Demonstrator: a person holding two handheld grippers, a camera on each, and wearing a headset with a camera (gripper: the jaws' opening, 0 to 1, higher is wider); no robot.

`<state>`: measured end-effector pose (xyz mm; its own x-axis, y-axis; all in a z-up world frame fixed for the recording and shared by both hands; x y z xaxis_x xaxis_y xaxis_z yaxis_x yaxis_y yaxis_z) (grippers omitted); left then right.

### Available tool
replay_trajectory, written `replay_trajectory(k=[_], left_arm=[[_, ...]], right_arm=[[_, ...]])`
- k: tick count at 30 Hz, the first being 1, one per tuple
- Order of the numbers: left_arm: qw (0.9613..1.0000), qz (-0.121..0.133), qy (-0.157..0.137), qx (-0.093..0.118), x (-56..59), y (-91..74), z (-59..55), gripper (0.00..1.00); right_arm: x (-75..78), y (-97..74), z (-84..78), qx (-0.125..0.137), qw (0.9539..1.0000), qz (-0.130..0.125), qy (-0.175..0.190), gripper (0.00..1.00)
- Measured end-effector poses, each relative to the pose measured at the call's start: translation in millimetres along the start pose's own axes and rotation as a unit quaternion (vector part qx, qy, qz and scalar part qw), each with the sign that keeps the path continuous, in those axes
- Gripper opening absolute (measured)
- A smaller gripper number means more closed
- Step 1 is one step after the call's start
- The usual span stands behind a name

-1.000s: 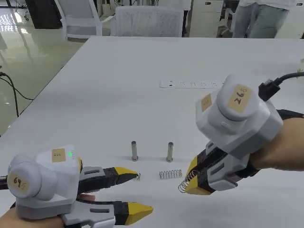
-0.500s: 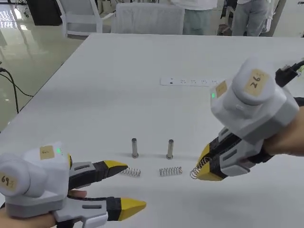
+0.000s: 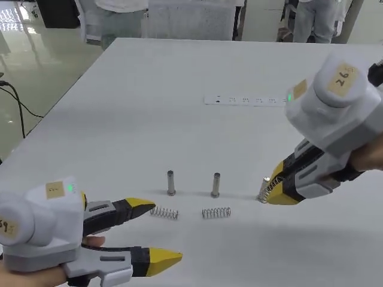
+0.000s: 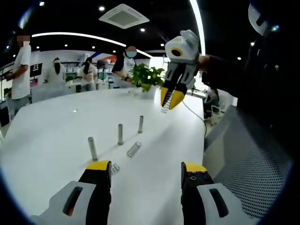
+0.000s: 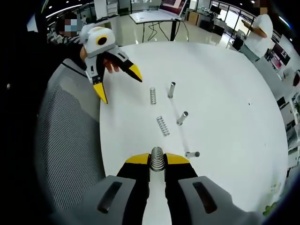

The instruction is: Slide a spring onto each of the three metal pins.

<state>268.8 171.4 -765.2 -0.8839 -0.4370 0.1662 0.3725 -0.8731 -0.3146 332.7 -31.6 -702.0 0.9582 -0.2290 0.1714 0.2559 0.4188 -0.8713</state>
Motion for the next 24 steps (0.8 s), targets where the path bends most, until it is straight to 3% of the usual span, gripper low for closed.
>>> replay_trajectory(k=[11, 24], left_arm=[[1.0000, 0.005, 0.000, 0.000, -1.2, -1.7, -0.9, 0.56], [1.0000, 0.009, -0.001, -0.002, -1.6, -2.7, -1.9, 0.56]], right_arm=[[29.3, 0.1, -7.7, -0.026, 0.9995, -0.019, 0.001, 0.08], [57.7, 19.8, -14.5, -0.057, 0.9981, -0.022, 0.005, 0.08]])
Point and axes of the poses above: the centre of the closed fingertips' face, and the gripper's own axes: y roughly forward along the fingers, x roughly to its right, z roughly out of its top, the point moved 6 cm from there along -y, roughly backward along the fingers, and after that the axes turned 9 degrees about -z, right-handed, at the moved point
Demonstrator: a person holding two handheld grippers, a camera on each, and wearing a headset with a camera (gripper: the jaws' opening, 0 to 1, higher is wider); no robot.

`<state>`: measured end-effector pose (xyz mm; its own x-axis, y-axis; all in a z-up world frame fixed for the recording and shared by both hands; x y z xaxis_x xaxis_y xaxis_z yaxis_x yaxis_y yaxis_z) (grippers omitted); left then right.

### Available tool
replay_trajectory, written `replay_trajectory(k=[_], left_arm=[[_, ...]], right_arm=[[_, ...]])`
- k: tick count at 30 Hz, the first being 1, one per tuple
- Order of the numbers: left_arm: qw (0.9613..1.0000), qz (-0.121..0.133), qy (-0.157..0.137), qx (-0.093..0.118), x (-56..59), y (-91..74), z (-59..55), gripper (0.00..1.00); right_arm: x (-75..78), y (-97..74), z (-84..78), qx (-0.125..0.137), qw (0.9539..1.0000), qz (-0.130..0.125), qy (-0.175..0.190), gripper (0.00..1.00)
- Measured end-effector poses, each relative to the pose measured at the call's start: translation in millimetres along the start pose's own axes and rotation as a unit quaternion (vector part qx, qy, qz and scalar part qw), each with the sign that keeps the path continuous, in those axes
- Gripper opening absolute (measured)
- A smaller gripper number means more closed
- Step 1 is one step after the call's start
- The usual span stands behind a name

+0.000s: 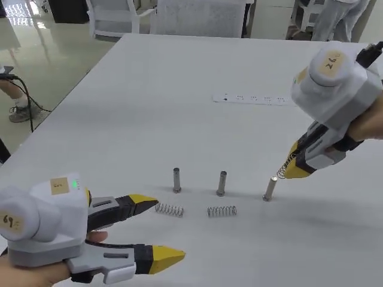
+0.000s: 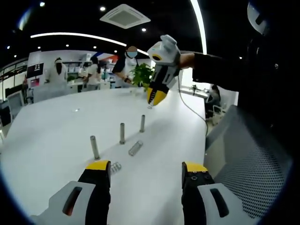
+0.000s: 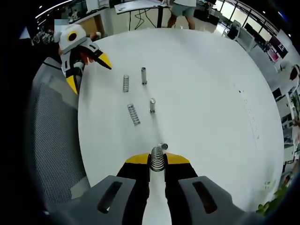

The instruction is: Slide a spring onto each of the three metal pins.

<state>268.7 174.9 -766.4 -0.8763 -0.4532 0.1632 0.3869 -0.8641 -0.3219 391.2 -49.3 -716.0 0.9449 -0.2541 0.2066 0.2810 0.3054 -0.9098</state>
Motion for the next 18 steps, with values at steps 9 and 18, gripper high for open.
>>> replay_trajectory(k=[9, 18], left_arm=[[1.0000, 0.005, -0.003, 0.001, -1.3, -1.2, -1.5, 0.56], [1.0000, 0.007, -0.004, -0.001, -1.9, -2.3, -3.2, 0.56]], right_arm=[[4.2, 13.0, 2.0, -0.014, 0.9998, 0.004, -0.011, 0.08], [8.9, 22.2, -0.2, -0.027, 0.9995, 0.006, -0.012, 0.08]])
Point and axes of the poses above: the centre of the closed fingertips' face, and the gripper's own axes: y roughly forward along the fingers, x roughly to its right, z roughly out of its top, the point moved 6 cm from there along -y, roughly backward along the fingers, and after that the axes turned 9 degrees about -z, right-handed, at the moved point
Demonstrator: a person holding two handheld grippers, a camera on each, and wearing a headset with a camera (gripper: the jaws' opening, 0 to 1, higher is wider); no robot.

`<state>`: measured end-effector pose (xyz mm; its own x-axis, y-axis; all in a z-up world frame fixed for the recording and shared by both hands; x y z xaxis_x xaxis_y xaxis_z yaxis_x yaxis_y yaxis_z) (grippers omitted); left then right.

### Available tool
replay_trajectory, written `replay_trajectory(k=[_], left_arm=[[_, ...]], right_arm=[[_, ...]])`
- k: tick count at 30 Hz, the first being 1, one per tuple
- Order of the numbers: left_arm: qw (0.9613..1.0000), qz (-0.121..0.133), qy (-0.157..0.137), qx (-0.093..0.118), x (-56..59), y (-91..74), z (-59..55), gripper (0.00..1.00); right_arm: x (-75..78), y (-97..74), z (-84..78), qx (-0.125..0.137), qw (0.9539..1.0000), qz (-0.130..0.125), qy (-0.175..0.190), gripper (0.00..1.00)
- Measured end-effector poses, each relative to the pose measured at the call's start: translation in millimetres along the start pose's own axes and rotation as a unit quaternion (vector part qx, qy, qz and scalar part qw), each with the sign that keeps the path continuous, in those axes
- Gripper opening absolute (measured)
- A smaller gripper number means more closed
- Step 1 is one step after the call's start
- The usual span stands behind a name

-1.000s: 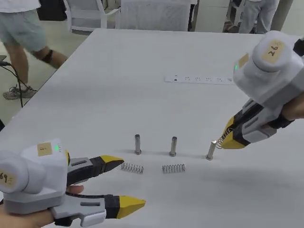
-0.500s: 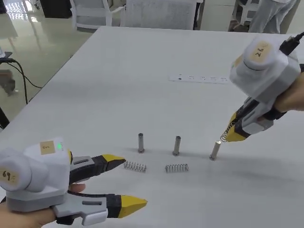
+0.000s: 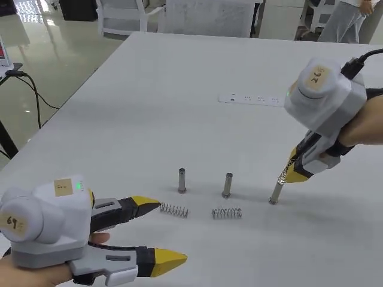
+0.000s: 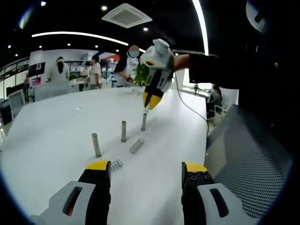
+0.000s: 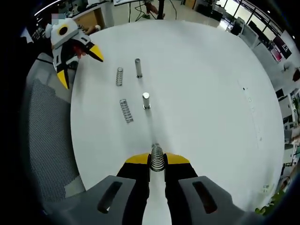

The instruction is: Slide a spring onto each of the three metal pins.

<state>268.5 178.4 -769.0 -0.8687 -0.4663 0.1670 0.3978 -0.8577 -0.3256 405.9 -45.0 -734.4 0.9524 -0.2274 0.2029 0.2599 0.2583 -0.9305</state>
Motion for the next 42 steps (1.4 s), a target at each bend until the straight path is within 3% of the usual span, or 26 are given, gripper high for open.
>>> replay_trajectory(k=[26, 42], left_arm=[[1.0000, 0.002, -0.003, -0.001, -1.6, -2.6, -5.2, 0.55], [1.0000, 0.000, -0.003, -0.005, 0.9, 0.0, -5.5, 0.54]], right_arm=[[-5.3, 26.3, -1.2, -0.030, 0.9995, 0.013, -0.003, 0.08], [-7.9, 43.8, -6.0, -0.035, 0.9992, 0.016, 0.004, 0.08]])
Point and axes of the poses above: the centre of the closed fingertips' face, and the gripper's own axes: y roughly forward along the fingers, x roughly to its right, z roughly out of its top, the point moved 6 cm from there along -y, roughly backward along the fingers, and after that the axes turned 9 degrees about -z, right-handed, at the moved point
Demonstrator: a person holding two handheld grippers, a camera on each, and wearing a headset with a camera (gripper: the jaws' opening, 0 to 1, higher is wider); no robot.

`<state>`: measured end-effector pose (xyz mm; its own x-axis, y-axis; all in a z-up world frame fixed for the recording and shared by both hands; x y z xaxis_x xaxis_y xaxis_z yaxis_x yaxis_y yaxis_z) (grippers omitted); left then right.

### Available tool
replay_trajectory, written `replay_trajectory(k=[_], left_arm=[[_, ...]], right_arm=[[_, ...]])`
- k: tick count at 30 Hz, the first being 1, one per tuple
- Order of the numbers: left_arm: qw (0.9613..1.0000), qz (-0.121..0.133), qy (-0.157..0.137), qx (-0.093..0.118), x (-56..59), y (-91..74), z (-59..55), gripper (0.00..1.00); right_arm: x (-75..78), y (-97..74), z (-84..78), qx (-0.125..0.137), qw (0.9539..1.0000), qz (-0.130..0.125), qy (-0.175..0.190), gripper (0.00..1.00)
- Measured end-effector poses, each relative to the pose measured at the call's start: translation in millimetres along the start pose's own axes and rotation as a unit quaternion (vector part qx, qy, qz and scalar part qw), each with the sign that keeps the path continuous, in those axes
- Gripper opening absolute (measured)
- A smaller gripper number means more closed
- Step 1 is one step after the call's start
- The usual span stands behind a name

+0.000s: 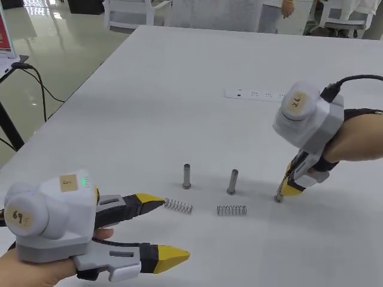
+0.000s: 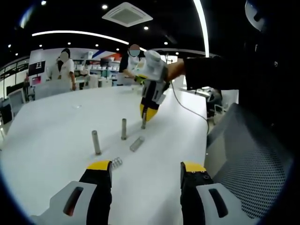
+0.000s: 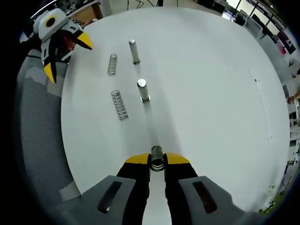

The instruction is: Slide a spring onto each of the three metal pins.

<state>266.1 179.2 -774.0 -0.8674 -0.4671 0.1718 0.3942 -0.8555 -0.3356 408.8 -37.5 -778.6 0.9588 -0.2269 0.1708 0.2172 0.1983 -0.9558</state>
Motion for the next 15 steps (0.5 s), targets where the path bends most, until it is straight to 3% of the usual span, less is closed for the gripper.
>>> replay_trajectory(k=[15], left_arm=[[1.0000, 0.000, -0.001, -0.002, 0.0, 0.4, -0.1, 0.53]], right_arm=[[-3.3, 10.5, -4.1, -0.006, 1.0000, 0.001, 0.001, 0.08]])
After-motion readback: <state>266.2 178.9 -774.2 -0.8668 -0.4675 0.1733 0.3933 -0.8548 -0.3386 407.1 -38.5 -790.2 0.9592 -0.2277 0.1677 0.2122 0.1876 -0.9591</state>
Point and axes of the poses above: the centre of the closed fingertips' face, and the gripper's own axes: y roughly forward along the fingers, x roughly to its right, z roughly out of its top, the point moved 6 cm from there along -y, roughly backward along the fingers, and after that the axes turned 9 degrees about -z, right-handed, at the moved point
